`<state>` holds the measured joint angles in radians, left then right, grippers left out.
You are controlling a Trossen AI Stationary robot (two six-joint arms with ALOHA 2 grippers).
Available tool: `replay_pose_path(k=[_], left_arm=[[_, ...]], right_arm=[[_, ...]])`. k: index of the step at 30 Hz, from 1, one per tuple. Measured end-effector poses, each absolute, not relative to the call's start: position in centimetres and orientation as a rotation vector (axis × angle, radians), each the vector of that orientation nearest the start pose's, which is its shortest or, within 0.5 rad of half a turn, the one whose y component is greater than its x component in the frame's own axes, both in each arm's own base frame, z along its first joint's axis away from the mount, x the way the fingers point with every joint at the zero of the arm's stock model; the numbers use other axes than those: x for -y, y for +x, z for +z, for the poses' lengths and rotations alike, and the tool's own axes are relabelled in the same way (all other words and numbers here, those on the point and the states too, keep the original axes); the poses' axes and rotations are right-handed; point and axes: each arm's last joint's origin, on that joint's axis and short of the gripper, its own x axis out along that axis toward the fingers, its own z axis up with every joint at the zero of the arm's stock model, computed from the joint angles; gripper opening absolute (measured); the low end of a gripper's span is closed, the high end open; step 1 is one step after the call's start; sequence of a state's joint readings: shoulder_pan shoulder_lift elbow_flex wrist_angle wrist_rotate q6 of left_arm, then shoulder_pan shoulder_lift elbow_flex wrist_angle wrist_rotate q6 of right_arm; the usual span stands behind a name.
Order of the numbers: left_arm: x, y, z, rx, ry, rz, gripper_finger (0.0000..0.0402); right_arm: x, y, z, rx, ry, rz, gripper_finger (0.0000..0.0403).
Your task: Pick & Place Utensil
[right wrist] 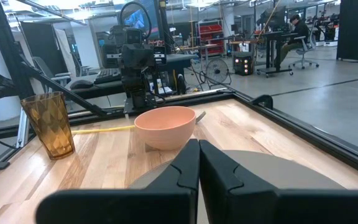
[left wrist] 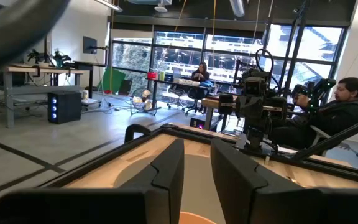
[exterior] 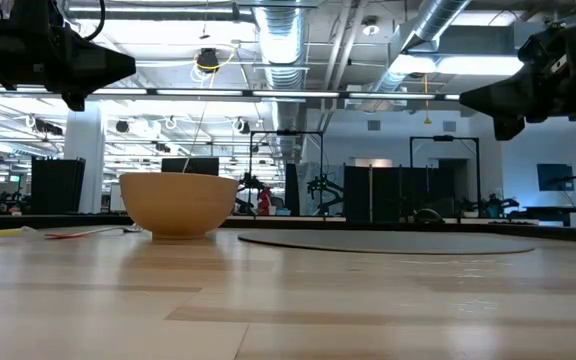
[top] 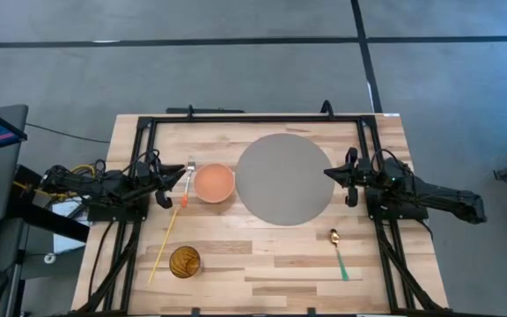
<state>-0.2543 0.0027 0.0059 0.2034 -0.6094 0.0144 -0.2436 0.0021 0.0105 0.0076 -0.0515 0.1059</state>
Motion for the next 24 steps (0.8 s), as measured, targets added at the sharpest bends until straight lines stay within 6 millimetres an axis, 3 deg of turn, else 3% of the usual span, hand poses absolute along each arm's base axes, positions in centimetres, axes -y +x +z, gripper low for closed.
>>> replay_pose_path(k=[24], left_arm=[[0.67,9.16,18.37,0.184,-0.066,0.356,0.0081]], right_arm=[[2.19,9.46,16.77,0.026,0.103,-0.191,0.0]])
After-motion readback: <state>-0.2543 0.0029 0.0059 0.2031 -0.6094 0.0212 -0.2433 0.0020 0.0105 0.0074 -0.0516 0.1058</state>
